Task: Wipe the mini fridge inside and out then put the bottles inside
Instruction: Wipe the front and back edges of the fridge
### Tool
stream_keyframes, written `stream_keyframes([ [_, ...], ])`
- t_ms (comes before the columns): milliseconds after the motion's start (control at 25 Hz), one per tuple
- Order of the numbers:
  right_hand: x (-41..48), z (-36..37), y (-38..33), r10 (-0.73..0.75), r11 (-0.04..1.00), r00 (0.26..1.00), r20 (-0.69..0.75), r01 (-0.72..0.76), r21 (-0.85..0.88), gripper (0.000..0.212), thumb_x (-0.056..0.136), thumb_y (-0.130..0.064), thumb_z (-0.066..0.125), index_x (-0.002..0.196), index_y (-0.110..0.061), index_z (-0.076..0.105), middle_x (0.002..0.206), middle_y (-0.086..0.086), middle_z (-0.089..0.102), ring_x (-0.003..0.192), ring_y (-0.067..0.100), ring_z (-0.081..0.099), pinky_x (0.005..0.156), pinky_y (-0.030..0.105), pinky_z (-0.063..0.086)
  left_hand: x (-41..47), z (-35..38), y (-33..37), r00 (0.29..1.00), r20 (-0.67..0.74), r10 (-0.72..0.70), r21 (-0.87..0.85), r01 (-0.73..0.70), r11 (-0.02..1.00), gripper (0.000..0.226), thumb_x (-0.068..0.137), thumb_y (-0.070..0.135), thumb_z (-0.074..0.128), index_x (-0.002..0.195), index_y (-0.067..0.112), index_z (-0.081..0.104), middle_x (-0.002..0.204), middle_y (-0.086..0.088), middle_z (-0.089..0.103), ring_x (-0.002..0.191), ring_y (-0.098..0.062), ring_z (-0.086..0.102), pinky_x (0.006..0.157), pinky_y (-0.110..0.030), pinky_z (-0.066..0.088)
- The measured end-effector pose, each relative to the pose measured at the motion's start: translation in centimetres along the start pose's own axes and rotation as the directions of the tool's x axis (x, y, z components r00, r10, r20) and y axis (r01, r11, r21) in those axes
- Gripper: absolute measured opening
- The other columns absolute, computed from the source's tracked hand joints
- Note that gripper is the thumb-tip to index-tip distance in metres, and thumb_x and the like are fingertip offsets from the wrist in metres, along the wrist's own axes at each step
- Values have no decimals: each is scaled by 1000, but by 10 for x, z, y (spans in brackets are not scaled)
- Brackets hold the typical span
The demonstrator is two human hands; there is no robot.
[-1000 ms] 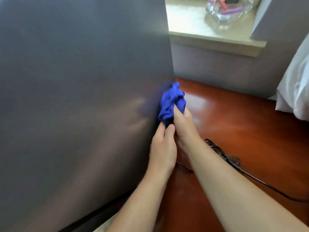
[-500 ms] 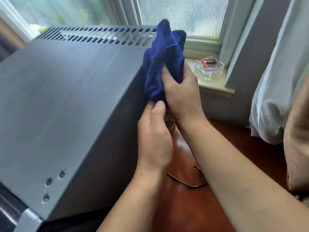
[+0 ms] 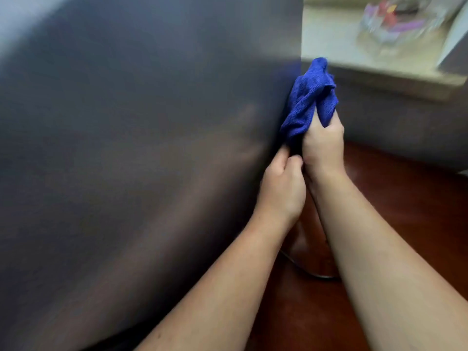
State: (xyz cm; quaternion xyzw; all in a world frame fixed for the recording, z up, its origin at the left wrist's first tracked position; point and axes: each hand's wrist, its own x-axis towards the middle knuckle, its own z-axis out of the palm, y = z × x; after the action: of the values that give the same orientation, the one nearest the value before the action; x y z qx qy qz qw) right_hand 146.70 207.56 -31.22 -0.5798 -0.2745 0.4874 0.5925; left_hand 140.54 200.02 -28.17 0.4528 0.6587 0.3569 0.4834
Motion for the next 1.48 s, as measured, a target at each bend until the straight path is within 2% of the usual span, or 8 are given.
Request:
stream_keyframes([
  [120,1,-16,84,205,978,978,-23,-206,-18,37,88,-48,67,118,-26,71,109,-6,77,107,16,72,101,43,56,3,11,-54,985,18,-173,119,170,978,54,90,38,39,140,35,57,137,9,65,128,-16,59,114,-45,45],
  [320,-25,-29,117,362,914,924,127,-378,149,48,79,-50,72,123,-32,71,120,3,76,106,20,72,104,50,55,-20,10,-70,960,14,-280,200,272,941,34,85,46,36,99,65,61,107,25,68,112,-15,66,106,-51,49],
  [560,-54,-12,-6,51,999,991,122,-53,10,9,97,-29,66,103,-24,70,94,-8,75,87,9,67,87,35,56,-58,-22,14,1000,15,5,43,-6,999,52,105,24,38,92,65,66,95,32,72,98,-2,70,94,-34,54],
  [680,-82,4,-82,-124,990,985,121,131,-53,13,97,-29,66,107,-24,72,95,-13,76,86,-3,68,85,21,53,-83,-52,59,989,-31,145,-102,-147,984,36,105,19,41,107,40,70,104,21,76,104,-4,70,93,-28,54],
  [840,-141,18,-152,-361,921,923,132,375,-103,18,96,-25,67,113,-23,71,102,-9,78,94,1,69,93,29,55,-135,-98,105,957,-9,290,-250,-283,926,36,107,4,39,99,28,65,84,28,73,85,17,64,72,-2,45],
  [1120,-281,39,-178,-407,895,910,78,414,-167,12,91,-37,72,97,-27,73,91,-7,78,86,9,69,89,39,56,-237,-171,79,881,200,428,-441,-309,843,45,99,23,42,141,32,54,138,10,65,132,-11,58,113,-49,45],
  [1320,-385,53,-156,-352,926,936,18,351,-137,12,94,-33,72,99,-23,77,92,-8,79,84,5,68,84,31,54,-298,-244,32,791,305,531,-380,-410,829,59,95,42,40,154,38,41,153,18,50,144,-3,43,120,-47,36],
  [1480,-438,74,-153,-426,863,903,-60,386,-325,28,82,-49,72,99,-27,76,91,-6,80,90,14,73,93,45,59,-319,-296,22,753,330,570,-397,-437,807,49,97,33,41,142,25,59,134,13,68,129,-3,58,114,-39,43],
])
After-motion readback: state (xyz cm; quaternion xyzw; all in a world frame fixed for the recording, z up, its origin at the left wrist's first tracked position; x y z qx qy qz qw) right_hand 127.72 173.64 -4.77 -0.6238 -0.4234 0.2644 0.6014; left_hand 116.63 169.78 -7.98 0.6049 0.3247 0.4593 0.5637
